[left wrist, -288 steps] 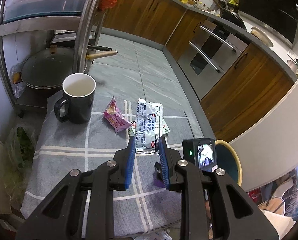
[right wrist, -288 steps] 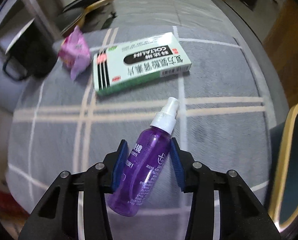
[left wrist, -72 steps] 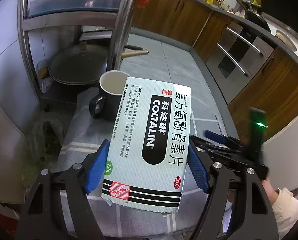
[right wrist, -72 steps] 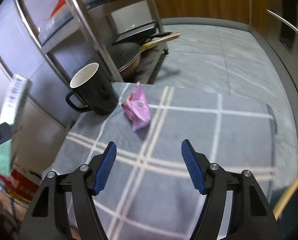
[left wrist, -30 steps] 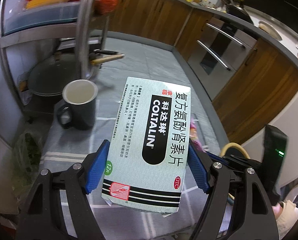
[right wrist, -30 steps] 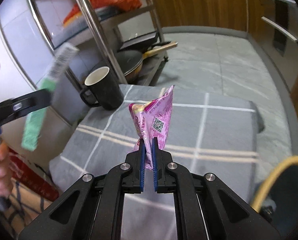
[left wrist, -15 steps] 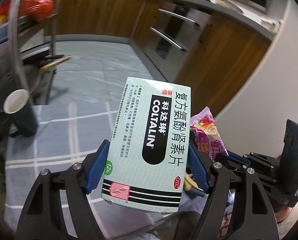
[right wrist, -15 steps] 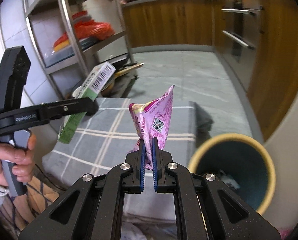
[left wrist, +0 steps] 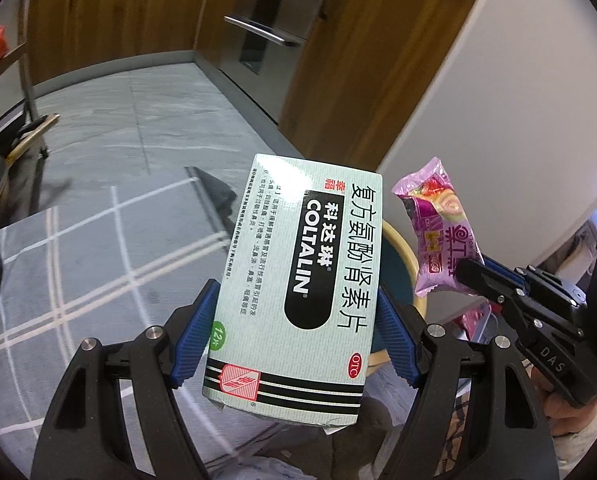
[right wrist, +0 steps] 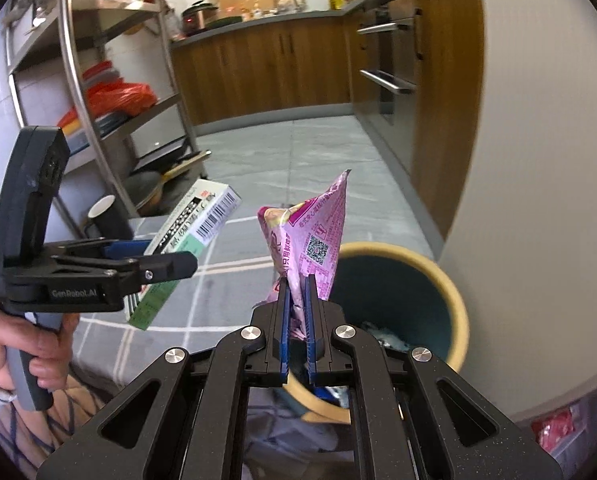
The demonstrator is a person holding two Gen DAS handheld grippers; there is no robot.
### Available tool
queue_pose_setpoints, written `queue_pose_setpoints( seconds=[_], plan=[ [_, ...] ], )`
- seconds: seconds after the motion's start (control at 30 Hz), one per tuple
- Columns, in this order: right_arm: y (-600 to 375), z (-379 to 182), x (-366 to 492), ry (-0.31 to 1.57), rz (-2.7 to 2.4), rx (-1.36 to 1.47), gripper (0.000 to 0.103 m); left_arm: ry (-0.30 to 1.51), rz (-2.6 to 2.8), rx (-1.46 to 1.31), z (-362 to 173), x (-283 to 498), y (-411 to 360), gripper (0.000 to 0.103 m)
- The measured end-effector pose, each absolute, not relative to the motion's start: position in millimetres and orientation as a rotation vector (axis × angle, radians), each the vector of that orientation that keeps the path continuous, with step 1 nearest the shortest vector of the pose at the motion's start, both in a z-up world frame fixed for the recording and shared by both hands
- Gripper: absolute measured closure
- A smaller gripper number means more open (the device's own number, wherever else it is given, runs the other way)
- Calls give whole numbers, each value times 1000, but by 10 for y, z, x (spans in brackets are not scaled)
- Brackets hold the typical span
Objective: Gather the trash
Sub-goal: 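Carry the medicine box and pink wrapper over the teal bin, then open the left gripper over the bin while the right releases the wrapper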
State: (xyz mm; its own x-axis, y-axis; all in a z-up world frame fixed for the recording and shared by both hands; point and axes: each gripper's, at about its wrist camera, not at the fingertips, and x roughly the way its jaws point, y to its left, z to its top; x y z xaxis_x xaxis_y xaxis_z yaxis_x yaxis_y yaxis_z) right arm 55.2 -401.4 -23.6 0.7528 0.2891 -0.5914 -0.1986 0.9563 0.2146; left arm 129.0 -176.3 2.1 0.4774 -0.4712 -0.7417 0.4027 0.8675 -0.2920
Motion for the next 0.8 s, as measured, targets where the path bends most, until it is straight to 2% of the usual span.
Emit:
queue_pose_setpoints(
  seconds=[0.3,0.8],
  plan=[
    [-4208,-362,476,692,227,146,95,999,-569,-88,-154,1379,-2173,29],
    [-4194,-975,835,892,210,148,95,1134,-535,27,-748,1724,-2675,29]
  ],
)
